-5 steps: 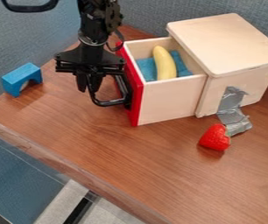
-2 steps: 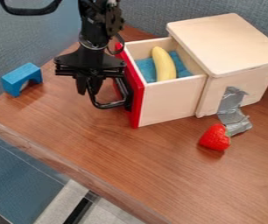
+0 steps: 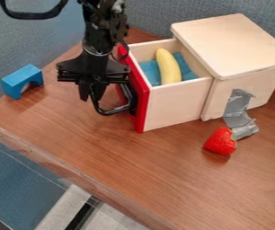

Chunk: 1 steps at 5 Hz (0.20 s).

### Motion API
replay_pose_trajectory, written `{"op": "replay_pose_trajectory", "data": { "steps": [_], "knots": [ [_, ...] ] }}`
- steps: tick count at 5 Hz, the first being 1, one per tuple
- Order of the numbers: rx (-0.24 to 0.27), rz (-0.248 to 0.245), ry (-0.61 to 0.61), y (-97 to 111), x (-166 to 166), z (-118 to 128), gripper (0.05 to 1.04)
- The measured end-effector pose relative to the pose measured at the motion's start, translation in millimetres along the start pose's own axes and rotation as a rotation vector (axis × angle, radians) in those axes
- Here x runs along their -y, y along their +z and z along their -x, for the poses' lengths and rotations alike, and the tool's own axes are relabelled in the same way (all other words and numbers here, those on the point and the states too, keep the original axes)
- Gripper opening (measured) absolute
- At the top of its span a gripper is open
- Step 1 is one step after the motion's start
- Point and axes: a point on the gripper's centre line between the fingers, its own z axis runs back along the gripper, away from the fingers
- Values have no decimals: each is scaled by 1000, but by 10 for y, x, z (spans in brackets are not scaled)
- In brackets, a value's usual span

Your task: Open the draw

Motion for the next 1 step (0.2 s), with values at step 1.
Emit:
{"op": "replay_pose_trajectory", "data": {
  "steps": [1],
  "knots": [
    [7, 1, 1, 0, 24, 11, 169]
  ]
}}
